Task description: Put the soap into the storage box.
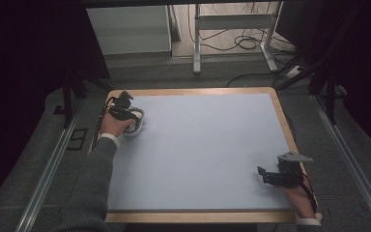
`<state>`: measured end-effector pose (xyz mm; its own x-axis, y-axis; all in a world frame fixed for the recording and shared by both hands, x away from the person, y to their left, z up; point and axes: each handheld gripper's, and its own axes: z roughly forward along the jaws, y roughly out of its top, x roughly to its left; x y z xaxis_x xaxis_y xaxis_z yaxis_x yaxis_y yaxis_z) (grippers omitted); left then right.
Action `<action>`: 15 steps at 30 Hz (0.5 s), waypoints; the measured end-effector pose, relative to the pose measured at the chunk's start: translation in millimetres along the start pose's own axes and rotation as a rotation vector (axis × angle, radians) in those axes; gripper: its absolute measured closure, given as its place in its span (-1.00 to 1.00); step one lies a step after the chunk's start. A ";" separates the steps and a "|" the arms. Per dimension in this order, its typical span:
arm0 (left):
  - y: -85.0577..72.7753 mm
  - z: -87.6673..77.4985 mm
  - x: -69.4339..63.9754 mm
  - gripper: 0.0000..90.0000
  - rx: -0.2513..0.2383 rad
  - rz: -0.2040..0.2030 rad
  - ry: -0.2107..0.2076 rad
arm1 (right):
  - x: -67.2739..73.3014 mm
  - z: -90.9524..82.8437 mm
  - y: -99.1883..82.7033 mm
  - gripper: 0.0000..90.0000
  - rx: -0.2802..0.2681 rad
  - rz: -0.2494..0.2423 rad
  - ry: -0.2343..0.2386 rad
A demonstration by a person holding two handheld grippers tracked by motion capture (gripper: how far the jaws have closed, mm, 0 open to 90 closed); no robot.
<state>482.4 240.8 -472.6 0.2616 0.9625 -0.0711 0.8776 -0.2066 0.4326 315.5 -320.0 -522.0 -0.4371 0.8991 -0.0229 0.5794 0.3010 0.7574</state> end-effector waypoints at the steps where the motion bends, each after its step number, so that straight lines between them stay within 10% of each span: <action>1: 0.6 -2.4 -2.2 -0.12 -0.007 0.002 -0.008 | 0.0 0.0 0.0 -0.79 0.000 0.000 0.000; 15: -5.1 -29.3 -29.3 -0.39 -0.113 0.095 -0.072 | 1.5 1.7 2.1 -0.79 -0.004 -0.002 0.008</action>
<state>458.6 218.9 -446.4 0.3727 0.9238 -0.0871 0.7981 -0.2712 0.5381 317.2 -317.5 -521.5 -0.4435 0.8961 -0.0195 0.5757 0.3014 0.7601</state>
